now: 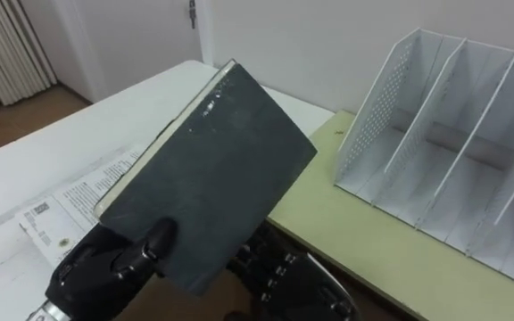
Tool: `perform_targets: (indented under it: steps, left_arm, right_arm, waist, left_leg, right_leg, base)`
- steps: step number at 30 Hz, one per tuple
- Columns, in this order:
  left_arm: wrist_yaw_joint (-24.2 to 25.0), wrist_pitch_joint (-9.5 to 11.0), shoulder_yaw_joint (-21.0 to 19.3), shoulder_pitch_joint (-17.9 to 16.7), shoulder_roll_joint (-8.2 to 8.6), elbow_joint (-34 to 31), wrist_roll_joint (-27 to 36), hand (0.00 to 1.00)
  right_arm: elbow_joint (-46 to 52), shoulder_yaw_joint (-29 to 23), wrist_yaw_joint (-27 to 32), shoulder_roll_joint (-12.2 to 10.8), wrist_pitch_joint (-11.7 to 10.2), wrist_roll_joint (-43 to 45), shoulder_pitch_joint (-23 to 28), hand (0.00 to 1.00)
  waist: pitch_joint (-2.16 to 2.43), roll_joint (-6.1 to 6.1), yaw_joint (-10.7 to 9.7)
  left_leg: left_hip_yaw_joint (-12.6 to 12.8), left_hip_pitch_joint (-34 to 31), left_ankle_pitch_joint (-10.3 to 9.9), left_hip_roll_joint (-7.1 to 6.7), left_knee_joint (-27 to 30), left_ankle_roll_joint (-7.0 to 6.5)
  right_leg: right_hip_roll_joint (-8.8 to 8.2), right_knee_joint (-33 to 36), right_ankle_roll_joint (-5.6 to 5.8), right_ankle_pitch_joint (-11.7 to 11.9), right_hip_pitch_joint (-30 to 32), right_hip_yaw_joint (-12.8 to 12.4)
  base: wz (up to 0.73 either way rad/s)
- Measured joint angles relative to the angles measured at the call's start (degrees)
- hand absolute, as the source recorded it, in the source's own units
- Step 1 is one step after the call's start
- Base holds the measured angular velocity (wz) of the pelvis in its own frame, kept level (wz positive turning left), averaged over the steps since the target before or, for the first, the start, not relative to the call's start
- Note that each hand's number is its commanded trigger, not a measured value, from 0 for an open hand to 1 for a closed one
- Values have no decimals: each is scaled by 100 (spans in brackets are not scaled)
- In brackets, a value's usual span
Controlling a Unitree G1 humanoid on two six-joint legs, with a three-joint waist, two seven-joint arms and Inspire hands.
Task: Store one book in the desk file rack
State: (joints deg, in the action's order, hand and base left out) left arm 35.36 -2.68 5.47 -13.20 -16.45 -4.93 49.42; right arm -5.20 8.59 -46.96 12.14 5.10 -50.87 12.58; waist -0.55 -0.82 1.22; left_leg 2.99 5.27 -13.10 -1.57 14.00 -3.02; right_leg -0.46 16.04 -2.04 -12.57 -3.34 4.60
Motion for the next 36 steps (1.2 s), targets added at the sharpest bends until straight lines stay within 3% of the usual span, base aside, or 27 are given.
perform_targets:
  steps: [6,9,15,25,29,36]
  left_arm:
    - [85,-108,233,41,-114,61,120,100]
    - [157,-110,395,95,-268,60,380,100]
    - [248,-102,451,241,-502,60,498,100]
    - [293,-97,488,270,-557,64,510,100]
    - [407,-107,557,404,-620,237,683,100]
    - [566,-122,584,405,-742,241,971,100]
  right_arm:
    - [243,324,-82,287,90,-833,-24,0]
    - [424,433,-109,416,103,-1007,-24,0]
    - [484,512,-126,434,66,-1017,-26,0]
    - [495,593,-125,629,-2,-1180,-44,0]
    - [505,591,-118,658,5,-1228,-51,0]
    - [670,570,-121,882,202,-1438,-127,0]
  waist:
    - [12,-65,-5]
    - [24,-82,-6]
    - [46,-117,-25]
    - [28,-122,-49]
    - [15,-122,37]
    - [23,-124,180]
  left_leg:
    - [-1,-91,-42,4,149,-15]
    - [-2,-112,-42,5,156,-15]
    - [3,-163,-43,6,152,-15]
    - [6,-173,-63,13,139,-13]
    - [8,-174,-63,14,131,-13]
    - [20,-221,-62,15,128,-13]
  right_leg:
    - [-7,66,5,1,56,13]
    - [-7,70,5,2,76,12]
    - [-1,70,3,6,135,-3]
    - [8,63,4,6,150,-9]
    - [11,67,4,5,157,-16]
    - [12,117,3,5,230,-26]
  base:
    - [0]
    - [0]
    - [0]
    - [0]
    - [0]
    - [0]
